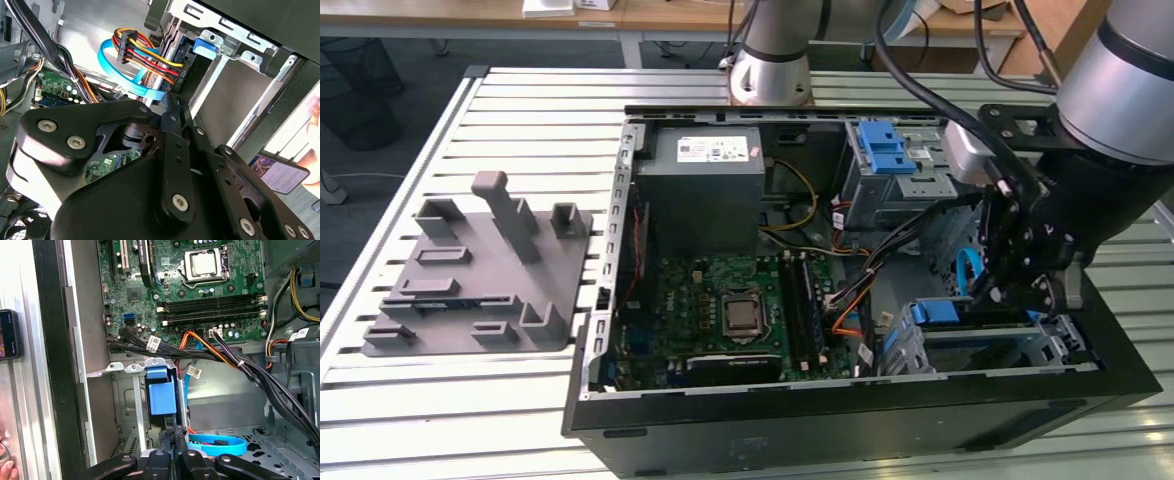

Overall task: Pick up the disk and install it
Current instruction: 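Insert the second disk wire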

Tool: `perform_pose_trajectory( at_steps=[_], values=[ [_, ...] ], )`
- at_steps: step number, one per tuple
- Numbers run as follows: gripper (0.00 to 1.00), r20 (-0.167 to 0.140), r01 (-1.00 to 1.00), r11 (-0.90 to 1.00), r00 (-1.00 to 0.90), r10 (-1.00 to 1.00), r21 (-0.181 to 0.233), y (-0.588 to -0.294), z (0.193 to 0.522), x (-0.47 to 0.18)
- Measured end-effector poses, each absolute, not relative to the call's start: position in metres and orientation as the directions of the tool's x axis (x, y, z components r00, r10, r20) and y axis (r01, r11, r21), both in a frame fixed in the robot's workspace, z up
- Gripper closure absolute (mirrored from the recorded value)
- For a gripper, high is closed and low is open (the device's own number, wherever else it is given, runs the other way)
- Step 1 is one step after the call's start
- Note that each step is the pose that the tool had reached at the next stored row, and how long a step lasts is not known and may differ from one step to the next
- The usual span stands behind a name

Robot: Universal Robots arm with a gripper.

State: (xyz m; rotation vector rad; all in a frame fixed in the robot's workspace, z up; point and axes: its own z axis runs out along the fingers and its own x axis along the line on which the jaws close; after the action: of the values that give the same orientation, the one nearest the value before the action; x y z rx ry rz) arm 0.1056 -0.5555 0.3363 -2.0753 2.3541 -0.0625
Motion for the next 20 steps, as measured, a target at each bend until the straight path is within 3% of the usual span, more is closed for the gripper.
perform_pose_trajectory(
  at_steps=[9,10,20],
  values=[
    [0.82,0.024,-0.992,0.125,-0.126,-0.992,-0.032,-0.5556,0.3346,0.1057],
    [0.76,0.024,-0.992,0.125,-0.126,-0.992,-0.032,-0.5556,0.3346,0.1057],
    [0.76,0.024,-0.992,0.125,-0.126,-0.992,-0.032,-0.5555,0.3369,0.1057]
  ],
)
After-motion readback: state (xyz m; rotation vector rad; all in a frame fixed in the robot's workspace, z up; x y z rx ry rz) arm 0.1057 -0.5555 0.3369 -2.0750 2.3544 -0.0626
